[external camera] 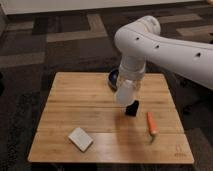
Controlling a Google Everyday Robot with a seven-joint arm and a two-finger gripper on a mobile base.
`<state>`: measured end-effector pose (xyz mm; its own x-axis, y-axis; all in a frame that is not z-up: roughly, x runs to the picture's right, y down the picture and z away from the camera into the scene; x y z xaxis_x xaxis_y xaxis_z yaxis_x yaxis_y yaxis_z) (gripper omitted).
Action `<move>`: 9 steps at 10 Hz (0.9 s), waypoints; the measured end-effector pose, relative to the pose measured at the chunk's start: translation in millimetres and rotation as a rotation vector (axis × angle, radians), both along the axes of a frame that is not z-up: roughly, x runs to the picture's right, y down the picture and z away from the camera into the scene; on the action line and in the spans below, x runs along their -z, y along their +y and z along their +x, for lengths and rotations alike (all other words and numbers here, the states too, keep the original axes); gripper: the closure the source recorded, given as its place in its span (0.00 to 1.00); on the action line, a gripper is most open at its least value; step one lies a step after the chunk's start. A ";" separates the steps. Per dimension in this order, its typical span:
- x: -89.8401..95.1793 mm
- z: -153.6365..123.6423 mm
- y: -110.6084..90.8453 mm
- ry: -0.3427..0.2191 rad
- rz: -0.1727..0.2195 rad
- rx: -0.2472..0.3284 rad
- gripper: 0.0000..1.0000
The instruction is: Place the ceramic cup over the eraser
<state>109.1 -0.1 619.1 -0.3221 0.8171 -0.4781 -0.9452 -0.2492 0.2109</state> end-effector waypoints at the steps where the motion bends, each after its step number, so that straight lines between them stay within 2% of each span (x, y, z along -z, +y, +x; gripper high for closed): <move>1: 0.5 4.3 2.1 0.008 -0.001 -0.007 1.00; 4: -1.5 17.9 5.1 0.024 -0.002 -0.026 1.00; 9: -17.8 31.6 11.9 0.028 -0.026 -0.030 1.00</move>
<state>140.8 11.9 636.9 -0.3598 0.7944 -0.4893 -0.9310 -0.2713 0.2441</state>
